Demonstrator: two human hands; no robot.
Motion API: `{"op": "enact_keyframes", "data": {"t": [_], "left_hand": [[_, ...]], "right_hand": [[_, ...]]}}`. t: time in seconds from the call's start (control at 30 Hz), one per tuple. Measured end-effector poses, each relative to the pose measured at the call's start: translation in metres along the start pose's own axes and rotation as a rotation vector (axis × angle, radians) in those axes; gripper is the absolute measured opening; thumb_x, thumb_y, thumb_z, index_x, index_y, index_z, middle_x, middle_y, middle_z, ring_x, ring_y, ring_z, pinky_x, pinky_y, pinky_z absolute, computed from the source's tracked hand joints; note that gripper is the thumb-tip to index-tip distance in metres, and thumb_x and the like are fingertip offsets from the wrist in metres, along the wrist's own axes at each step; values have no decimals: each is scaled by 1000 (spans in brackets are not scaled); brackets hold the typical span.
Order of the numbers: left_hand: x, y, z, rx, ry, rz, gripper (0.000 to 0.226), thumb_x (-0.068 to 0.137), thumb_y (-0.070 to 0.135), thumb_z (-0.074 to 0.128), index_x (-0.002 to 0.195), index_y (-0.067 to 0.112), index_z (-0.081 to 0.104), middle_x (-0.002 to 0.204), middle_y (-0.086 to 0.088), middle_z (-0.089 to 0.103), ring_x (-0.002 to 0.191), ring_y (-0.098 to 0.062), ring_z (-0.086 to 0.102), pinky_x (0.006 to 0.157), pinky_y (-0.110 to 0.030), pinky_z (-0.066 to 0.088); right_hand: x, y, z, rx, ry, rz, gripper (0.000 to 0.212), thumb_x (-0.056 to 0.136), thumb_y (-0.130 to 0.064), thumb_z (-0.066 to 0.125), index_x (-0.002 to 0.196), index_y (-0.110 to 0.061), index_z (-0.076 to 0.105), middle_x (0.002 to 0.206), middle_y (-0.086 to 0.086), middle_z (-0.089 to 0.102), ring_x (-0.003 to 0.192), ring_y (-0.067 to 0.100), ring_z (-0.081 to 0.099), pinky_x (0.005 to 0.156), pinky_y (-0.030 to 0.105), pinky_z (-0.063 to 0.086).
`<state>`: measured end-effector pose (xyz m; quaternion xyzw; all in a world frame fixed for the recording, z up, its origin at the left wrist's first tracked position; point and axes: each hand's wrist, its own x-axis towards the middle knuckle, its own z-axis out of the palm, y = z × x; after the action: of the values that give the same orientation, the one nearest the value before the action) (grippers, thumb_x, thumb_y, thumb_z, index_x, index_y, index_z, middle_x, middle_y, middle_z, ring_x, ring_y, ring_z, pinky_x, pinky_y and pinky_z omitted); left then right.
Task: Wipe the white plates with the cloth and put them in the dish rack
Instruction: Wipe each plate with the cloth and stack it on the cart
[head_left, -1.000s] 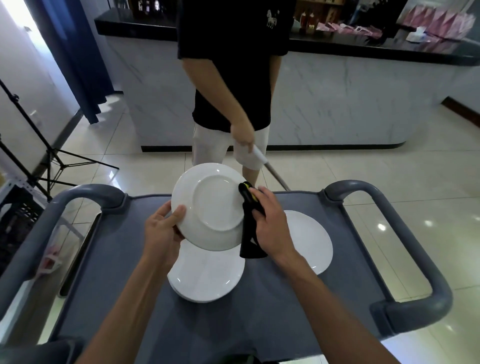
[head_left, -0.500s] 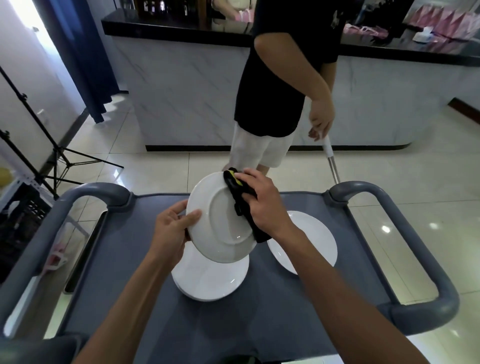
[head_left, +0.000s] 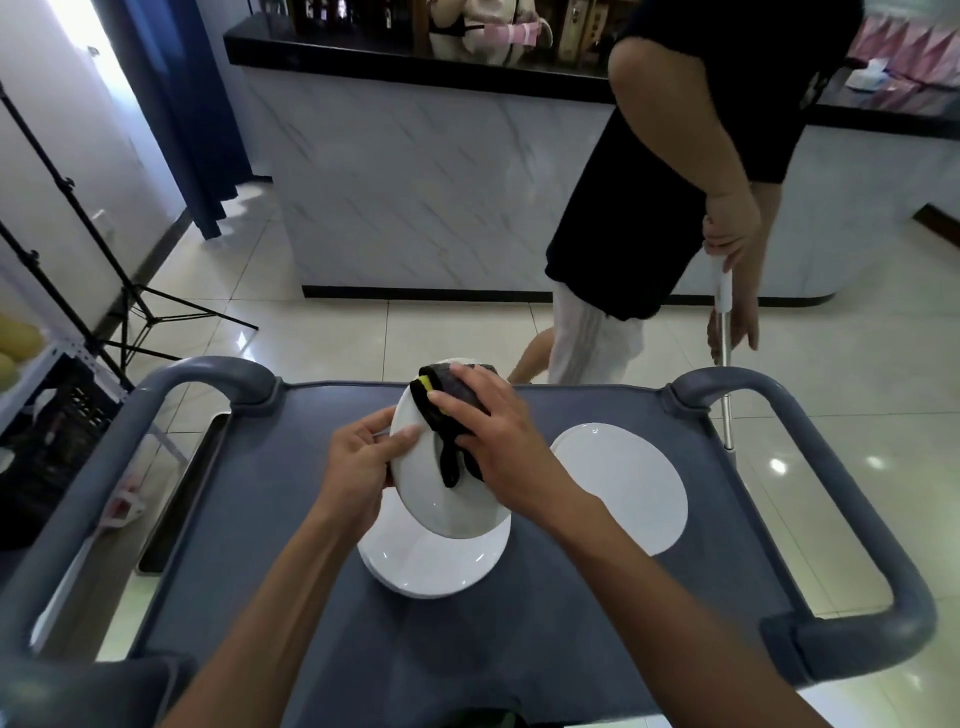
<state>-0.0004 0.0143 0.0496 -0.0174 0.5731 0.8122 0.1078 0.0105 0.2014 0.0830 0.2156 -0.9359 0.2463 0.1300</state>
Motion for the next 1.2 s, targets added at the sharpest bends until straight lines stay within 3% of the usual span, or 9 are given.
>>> {"op": "enact_keyframes", "data": {"t": [0.17, 0.33, 0.7, 0.8, 0.87, 1.0, 1.07, 1.13, 1.2], "left_hand": [[-1, -2, 4, 4, -16, -7, 28, 85, 7, 69, 111, 12, 76, 93, -21, 75, 73, -30, 70, 55, -34, 56], [2, -1, 10, 24, -41, 6, 32, 77, 18, 73, 109, 15, 77, 89, -16, 76, 70, -24, 70, 52, -30, 53], [14, -10, 68, 137, -86, 97, 20, 89, 8, 70, 103, 19, 79, 91, -12, 78, 77, -22, 71, 64, -32, 58], [21, -16, 94, 384, -61, 175, 22, 91, 13, 69, 106, 26, 78, 94, -3, 78, 87, -24, 72, 77, -38, 58], [25, -23, 112, 606, -44, 279, 22, 91, 15, 69, 106, 29, 77, 89, 9, 78, 83, -14, 72, 72, -31, 56], [31, -40, 147, 814, -56, 398, 23, 92, 16, 67, 112, 23, 76, 85, 14, 74, 76, 4, 67, 60, -9, 45], [33, -49, 159, 913, -82, 465, 20, 94, 16, 65, 109, 22, 76, 81, 9, 71, 72, -6, 66, 57, -13, 47], [34, -56, 171, 1032, -112, 568, 18, 95, 16, 63, 109, 20, 75, 77, 1, 71, 65, -21, 65, 57, -33, 54], [33, -61, 183, 1150, -138, 698, 20, 93, 18, 61, 108, 18, 75, 73, -3, 71, 58, -30, 62, 54, -34, 51]], "right_hand": [[-4, 14, -1, 53, 49, 197, 59, 92, 1, 58, 146, -20, 49, 157, 10, 32, 143, 32, 29, 119, 46, 26], [-11, 35, -11, 149, 117, 371, 57, 89, 2, 59, 142, -18, 52, 148, 2, 43, 135, 26, 39, 116, 39, 31], [-51, 78, -51, 151, 226, 463, 53, 89, 3, 59, 137, -17, 58, 141, -3, 50, 130, 20, 43, 114, 30, 32], [-69, 97, -70, 106, 236, 496, 52, 89, 4, 59, 137, -16, 58, 140, -3, 50, 127, 22, 45, 112, 30, 34], [-82, 110, -83, 98, 245, 516, 51, 89, 5, 59, 137, -15, 59, 140, -2, 51, 127, 23, 46, 112, 31, 35], [-111, 132, -106, 64, 243, 544, 50, 90, 4, 59, 137, -14, 59, 140, -1, 51, 129, 21, 46, 113, 30, 34], [-125, 142, -115, 64, 257, 551, 51, 89, 6, 60, 137, -12, 59, 140, 0, 52, 128, 23, 47, 113, 33, 35], [-137, 152, -123, 67, 260, 567, 51, 90, 6, 59, 137, -12, 58, 141, 0, 51, 129, 24, 47, 113, 38, 36], [-148, 162, -128, 69, 255, 590, 50, 91, 4, 59, 138, -13, 58, 142, 1, 51, 131, 24, 45, 113, 40, 36]]}}
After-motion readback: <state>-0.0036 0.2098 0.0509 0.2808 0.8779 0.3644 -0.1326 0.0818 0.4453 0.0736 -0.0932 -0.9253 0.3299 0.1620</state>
